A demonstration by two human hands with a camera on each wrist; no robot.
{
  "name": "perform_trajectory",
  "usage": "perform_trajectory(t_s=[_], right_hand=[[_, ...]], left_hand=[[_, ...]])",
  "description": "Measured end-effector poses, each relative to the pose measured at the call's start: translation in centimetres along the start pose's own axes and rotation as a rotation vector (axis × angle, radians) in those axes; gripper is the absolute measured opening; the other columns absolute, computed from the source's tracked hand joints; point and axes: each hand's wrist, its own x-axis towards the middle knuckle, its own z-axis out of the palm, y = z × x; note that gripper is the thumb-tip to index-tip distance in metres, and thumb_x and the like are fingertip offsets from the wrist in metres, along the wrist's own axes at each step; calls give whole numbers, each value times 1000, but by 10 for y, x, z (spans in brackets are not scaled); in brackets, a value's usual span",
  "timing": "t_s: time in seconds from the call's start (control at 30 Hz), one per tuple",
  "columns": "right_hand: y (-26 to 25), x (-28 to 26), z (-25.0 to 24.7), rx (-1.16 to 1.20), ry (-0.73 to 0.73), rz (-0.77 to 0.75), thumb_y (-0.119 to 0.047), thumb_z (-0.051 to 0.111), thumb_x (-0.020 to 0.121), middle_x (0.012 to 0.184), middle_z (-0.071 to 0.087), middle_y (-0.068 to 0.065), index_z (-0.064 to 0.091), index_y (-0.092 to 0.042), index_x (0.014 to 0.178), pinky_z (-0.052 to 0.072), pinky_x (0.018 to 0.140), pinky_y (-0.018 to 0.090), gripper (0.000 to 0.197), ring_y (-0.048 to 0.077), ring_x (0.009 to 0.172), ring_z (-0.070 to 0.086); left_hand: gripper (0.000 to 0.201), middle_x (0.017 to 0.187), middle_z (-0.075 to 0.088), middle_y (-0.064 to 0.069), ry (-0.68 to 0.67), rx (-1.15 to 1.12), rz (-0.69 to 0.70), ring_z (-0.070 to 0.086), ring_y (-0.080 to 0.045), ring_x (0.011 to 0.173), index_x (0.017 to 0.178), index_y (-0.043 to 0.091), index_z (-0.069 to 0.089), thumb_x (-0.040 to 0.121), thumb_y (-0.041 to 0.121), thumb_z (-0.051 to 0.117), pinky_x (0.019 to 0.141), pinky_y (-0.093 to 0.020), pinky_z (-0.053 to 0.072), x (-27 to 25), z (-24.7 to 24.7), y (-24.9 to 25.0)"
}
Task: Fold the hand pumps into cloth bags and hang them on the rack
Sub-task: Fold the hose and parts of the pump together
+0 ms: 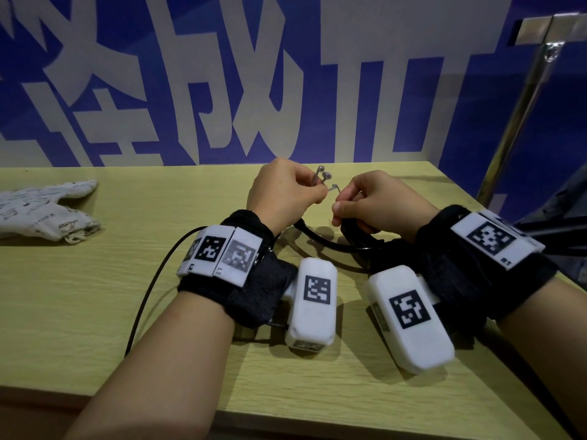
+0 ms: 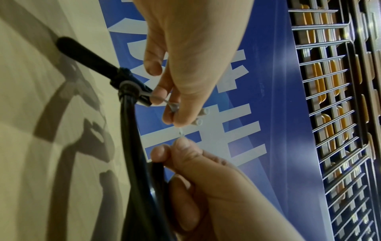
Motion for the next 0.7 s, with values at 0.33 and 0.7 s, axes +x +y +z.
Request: perform_trajectory(t_s=[0.33, 0.7], right_hand=[[-1, 0, 1, 24, -6, 4, -17, 58, 91, 70, 66, -4, 57, -16, 79, 44, 53, 19, 13, 12, 61, 55], [1, 0, -1, 246, -48, 79, -9, 48, 96, 70, 61, 3, 55, -9, 84, 41, 41, 14, 14, 6, 38, 42]], left_hand=[[11, 91, 73, -1, -42, -32, 43, 66, -14, 90, 93, 16, 74, 84, 17, 67, 89, -39, 52, 0, 2, -1], [12, 86, 71, 2, -60, 66, 62, 66, -13, 89, 89, 14, 75, 84, 8, 65, 89, -34, 51, 4, 1, -6]])
